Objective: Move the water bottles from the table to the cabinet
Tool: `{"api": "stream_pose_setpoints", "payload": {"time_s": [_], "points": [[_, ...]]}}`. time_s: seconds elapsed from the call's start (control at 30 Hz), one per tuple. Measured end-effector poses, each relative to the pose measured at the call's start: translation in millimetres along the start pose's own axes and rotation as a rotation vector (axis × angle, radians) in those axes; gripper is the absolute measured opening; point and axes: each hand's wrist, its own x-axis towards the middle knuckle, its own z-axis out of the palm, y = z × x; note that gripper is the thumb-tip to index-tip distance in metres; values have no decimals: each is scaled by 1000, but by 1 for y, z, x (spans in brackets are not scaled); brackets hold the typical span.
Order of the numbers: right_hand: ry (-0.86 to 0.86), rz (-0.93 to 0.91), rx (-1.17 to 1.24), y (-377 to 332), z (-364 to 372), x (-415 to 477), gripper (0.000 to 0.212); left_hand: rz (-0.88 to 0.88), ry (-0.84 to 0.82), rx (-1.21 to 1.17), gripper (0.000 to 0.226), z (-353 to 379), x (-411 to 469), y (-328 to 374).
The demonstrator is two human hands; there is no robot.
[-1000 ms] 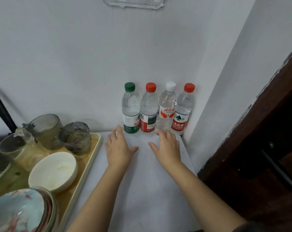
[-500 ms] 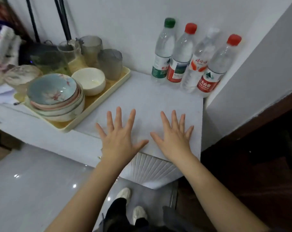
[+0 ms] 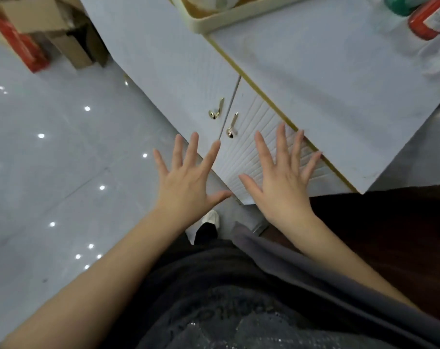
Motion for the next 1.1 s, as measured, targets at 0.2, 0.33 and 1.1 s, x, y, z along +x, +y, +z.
{"api": "stream_pose_setpoints", "payload": {"time_s": [0.2, 0.33, 1.1], "points": [[-234, -116, -75, -39, 38, -2, 81, -95, -122, -24, 96, 34, -36, -36], [-342, -233, -111, -84, 60, -2, 81, -182, -208, -23, 90, 47, -73, -77], [-524, -873, -417, -394, 104, -42, 79, -948, -141, -360, 84, 67, -291, -265]]}}
